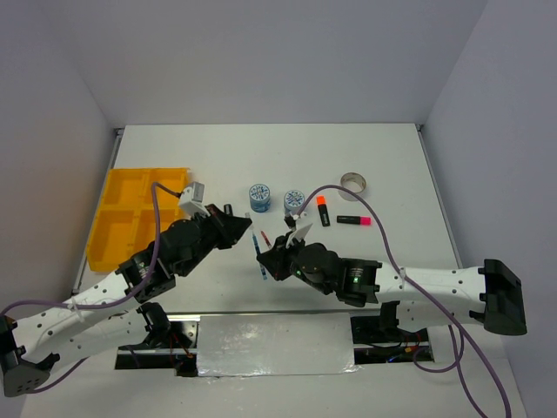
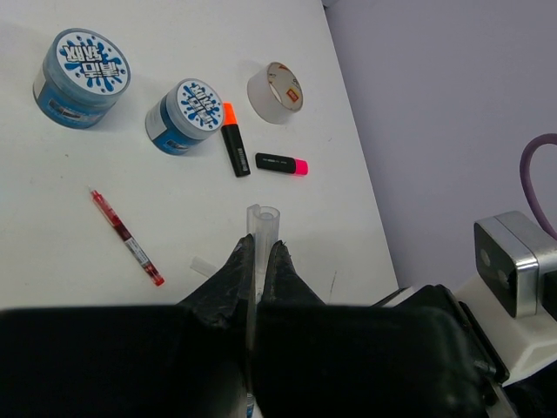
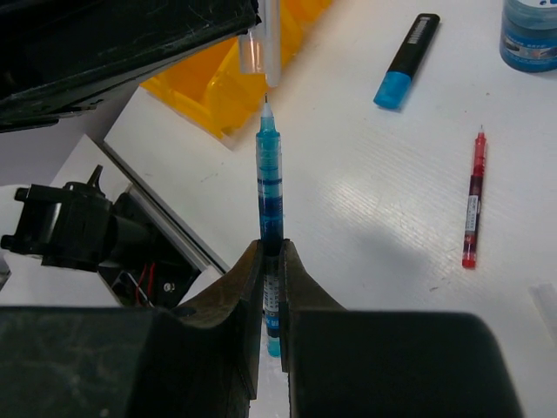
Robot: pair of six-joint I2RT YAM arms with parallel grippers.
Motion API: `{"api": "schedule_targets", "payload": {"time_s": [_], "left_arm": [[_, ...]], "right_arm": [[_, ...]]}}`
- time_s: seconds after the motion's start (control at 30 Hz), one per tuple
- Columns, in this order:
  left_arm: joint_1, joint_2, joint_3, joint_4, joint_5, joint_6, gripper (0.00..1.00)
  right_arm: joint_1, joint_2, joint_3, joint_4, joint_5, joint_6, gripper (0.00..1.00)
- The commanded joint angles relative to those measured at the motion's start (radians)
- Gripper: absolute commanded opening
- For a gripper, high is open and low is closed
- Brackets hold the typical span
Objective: Sort the stationery into containers
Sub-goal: Close the pen cap on the pen.
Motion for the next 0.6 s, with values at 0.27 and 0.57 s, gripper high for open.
{"api": "schedule_targets", "payload": {"time_s": [0.27,0.57], "left_arm": [[-0.005,0.015,-0.022,0.066,0.020,0.019,0.00],[-0.004,0.012,-0.034,0.106,0.040,0.013,0.00]], "right_arm": [[0.008,-0.018,0.055,0.000,0.030,-0.021,0.00],[0.005,-0.006,0.088,-0.020,0.061,-0.044,0.00]]}}
